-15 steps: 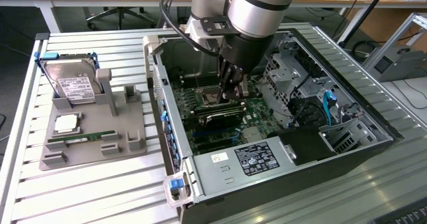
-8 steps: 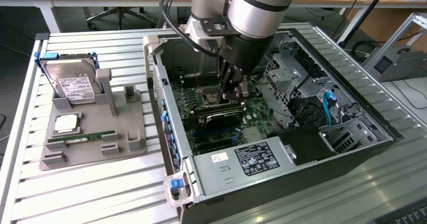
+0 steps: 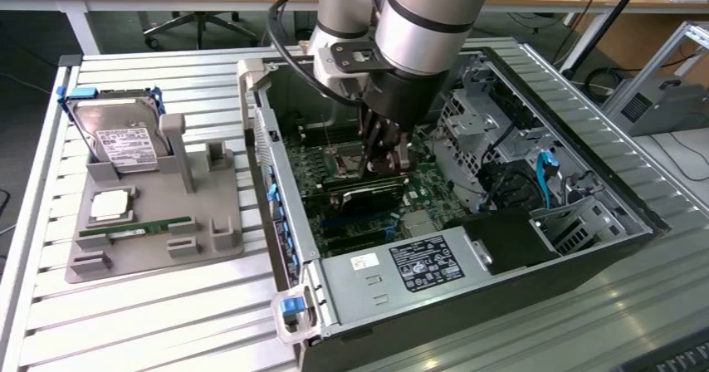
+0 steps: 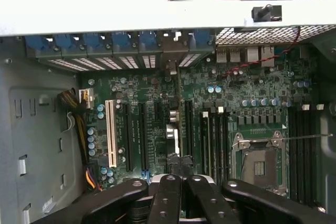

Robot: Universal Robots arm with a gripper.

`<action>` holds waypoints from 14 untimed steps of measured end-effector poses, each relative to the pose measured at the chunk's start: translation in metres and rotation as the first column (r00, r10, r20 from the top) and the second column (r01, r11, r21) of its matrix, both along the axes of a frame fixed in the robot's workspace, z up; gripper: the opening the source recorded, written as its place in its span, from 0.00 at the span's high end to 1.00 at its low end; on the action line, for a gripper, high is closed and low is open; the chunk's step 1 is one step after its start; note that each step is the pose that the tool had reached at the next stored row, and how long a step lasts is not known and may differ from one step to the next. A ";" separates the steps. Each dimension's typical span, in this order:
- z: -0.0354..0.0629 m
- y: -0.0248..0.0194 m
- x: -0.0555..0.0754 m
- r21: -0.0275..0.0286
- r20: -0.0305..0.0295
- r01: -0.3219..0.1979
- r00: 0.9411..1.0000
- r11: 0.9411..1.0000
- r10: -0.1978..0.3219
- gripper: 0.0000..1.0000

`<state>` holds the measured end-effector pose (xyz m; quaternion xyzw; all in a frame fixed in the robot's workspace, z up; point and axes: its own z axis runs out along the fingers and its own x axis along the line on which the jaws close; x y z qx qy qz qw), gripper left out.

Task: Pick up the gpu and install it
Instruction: 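Press down on the gpu until it lock into place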

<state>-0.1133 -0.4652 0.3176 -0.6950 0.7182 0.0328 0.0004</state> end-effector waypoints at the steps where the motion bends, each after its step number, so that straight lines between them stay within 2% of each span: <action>1: -0.0003 0.0001 0.000 0.000 0.000 -0.008 1.000 1.000 0.008 0.89; 3: -0.0004 0.0005 0.000 0.000 0.000 -0.008 1.000 1.000 0.008 0.89; 8: -0.0019 0.0080 -0.001 0.000 0.000 -0.014 1.000 1.000 0.014 0.89; 14: -0.0103 0.0082 -0.006 0.000 0.000 -0.014 1.000 1.000 0.014 0.89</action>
